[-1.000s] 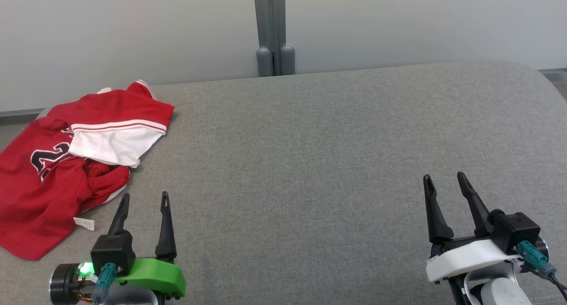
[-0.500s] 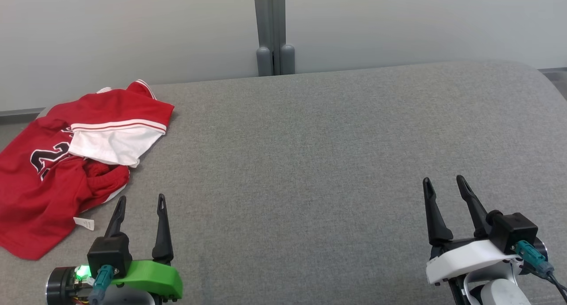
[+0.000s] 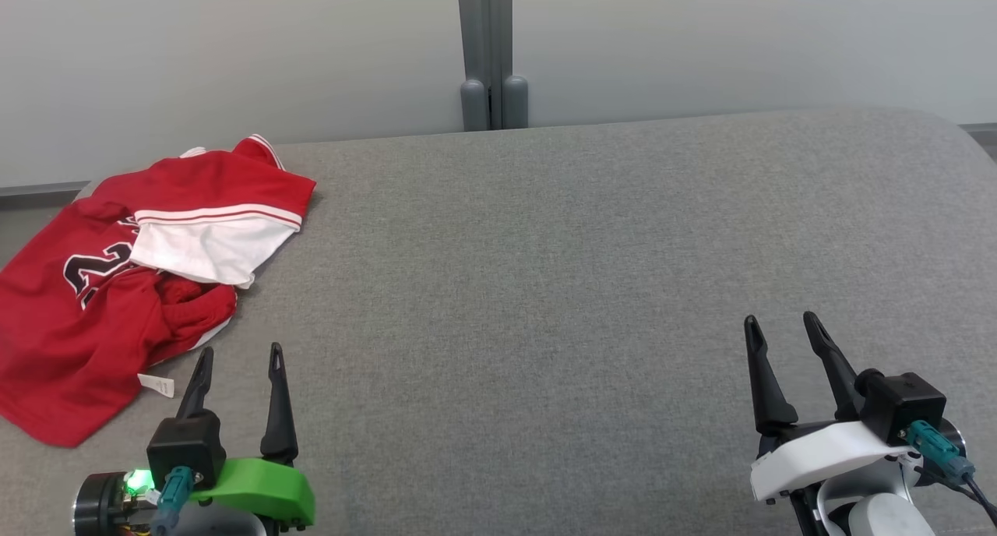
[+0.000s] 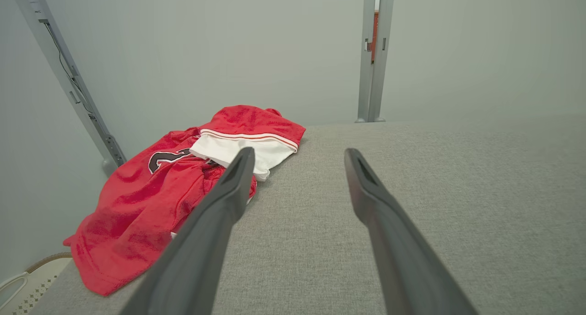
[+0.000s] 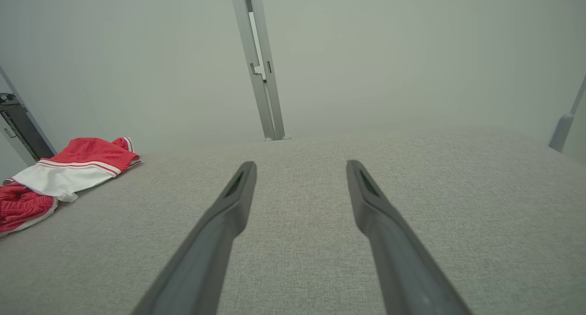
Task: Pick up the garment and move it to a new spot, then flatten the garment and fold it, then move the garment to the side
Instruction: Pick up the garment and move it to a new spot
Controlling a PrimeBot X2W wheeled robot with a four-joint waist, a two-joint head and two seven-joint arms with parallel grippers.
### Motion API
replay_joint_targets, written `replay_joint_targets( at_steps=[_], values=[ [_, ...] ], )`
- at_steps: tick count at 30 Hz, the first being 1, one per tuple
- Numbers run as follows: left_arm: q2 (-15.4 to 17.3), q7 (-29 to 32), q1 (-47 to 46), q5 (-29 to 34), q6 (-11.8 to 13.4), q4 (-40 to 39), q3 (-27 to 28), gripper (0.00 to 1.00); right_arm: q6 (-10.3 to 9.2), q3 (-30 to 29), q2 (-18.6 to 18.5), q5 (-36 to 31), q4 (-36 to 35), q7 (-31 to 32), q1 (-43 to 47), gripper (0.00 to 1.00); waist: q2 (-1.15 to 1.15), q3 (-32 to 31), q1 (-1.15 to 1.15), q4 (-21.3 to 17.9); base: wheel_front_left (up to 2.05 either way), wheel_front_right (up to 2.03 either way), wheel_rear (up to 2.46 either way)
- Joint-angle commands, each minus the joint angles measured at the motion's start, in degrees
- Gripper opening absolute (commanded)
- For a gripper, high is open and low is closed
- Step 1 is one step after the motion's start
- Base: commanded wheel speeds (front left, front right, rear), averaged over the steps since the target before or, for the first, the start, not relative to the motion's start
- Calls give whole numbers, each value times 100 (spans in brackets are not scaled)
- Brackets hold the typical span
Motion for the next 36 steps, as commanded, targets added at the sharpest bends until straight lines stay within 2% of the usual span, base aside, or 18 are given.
replay_joint_targets(
  at_steps=[1,8,24,36],
  values=[
    [54,8,71,-45,43,14,39,100,0,-10,6,-36,-24,19,55,100,0,9,0,55,0,0,0],
    [130,54,119,-57,84,-77,61,100,0,-4,23,-26,-53,64,78,100,0,47,0,327,0,0,0],
    [210,-67,62,-183,146,-68,113,100,0,-39,31,-54,-124,131,31,100,0,212,0,1404,0,0,0],
    [276,-185,91,-255,201,-50,173,100,0,-38,21,-81,-164,193,57,100,0,240,0,2010,0,0,0]
  ],
)
